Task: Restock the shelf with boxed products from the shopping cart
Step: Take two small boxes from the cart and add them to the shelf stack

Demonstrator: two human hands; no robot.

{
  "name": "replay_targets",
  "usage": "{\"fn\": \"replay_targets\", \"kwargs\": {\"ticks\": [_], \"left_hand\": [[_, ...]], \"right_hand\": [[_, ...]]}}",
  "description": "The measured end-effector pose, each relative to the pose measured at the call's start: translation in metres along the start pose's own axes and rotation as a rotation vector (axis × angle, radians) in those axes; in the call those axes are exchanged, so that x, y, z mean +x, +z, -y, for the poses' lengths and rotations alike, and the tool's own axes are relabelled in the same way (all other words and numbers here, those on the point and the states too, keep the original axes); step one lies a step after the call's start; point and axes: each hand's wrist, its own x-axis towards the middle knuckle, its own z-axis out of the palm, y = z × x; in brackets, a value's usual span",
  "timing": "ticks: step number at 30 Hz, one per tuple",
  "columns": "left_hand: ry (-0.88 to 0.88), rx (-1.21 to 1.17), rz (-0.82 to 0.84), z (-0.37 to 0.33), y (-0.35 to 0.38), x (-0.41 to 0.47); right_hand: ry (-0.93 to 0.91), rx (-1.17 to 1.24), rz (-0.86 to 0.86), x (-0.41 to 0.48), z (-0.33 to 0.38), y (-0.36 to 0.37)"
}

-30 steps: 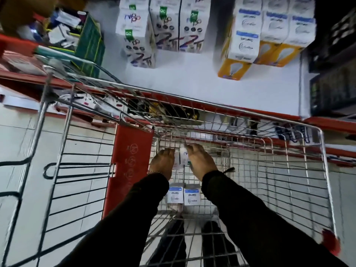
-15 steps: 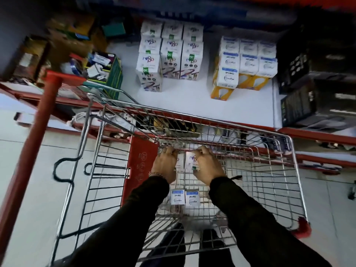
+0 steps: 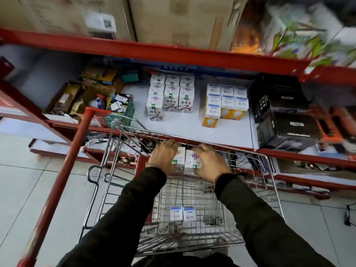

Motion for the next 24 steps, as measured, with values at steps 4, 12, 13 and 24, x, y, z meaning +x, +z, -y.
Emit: {"fn": "replay_targets", "kwargs": {"ticks": [4,12,13,24], "left_hand": [[0.034,0.06,-0.117,0.009,-0.034,0.014],[0.042,0.027,-0.18,0.028,-0.084,0.053],[0.036,0.021,-0.198,0.031,-0.088,0.059],[-0.032,0.216,-0.078,0.045,-0.071,0.142]], "right_hand": [[-0.043,-0.026,-0.095,0.016,0.007,-0.035],[-0.06,-0.065,-0.231,0.062,0.008,-0.088],[-0.056,-0.071,-0.236,0.068,0.007,-0.091],[0.036,-0.114,-0.134,0.155,0.001,-0.072]]}}
